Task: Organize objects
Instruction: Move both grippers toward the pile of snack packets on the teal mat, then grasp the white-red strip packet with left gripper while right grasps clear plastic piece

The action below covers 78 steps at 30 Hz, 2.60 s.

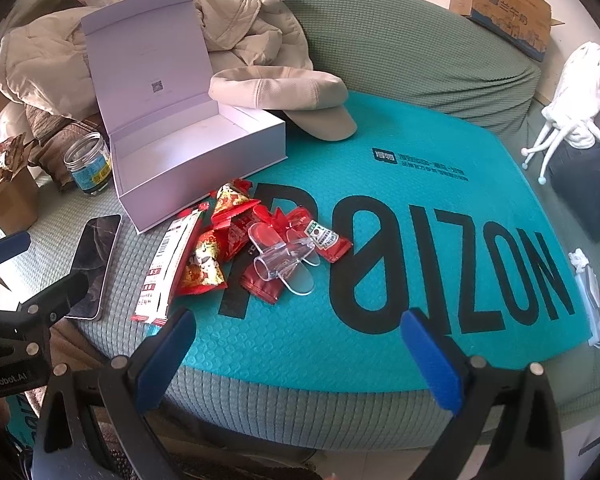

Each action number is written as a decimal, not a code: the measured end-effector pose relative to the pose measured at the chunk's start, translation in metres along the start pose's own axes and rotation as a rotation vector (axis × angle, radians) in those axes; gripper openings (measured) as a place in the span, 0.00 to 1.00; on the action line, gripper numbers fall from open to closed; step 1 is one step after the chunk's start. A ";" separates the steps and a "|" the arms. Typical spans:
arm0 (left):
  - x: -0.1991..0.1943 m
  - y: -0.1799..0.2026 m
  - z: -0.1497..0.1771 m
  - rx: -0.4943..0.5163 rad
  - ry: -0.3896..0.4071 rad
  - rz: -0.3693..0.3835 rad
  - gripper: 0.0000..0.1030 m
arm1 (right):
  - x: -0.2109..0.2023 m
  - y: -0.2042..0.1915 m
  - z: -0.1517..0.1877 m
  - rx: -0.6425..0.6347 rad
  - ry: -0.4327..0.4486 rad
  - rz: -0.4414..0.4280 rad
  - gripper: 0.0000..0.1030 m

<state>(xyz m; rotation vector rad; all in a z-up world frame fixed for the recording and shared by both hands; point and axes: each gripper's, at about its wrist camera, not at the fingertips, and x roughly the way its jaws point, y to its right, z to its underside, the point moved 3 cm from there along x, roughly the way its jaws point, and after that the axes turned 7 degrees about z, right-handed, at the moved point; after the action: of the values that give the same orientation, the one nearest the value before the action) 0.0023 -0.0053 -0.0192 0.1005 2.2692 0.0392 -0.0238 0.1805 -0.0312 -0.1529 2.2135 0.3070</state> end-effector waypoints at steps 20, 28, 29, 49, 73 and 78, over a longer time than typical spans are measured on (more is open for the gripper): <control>0.004 0.004 -0.002 -0.011 -0.019 0.006 0.97 | 0.004 0.000 -0.001 -0.016 -0.001 -0.016 1.00; 0.015 0.003 -0.005 -0.037 -0.038 0.007 0.97 | 0.010 0.002 -0.011 -0.034 0.022 -0.034 1.00; 0.017 0.003 -0.005 -0.040 -0.043 0.010 0.97 | 0.012 0.003 -0.012 -0.037 0.023 -0.041 1.00; 0.067 0.003 -0.010 -0.110 -0.132 0.029 0.97 | 0.064 0.009 -0.014 -0.048 -0.031 -0.134 1.00; 0.122 0.006 -0.015 -0.126 -0.224 0.080 0.90 | 0.122 0.014 -0.033 -0.006 -0.078 -0.267 0.92; 0.127 0.005 -0.014 -0.142 -0.217 0.119 0.84 | 0.126 0.012 -0.027 -0.008 -0.095 -0.329 0.77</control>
<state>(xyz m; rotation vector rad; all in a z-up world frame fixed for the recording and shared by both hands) -0.0895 0.0103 -0.1073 0.1567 2.0350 0.2410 -0.1244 0.1840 -0.1129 -0.4906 2.0522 0.1369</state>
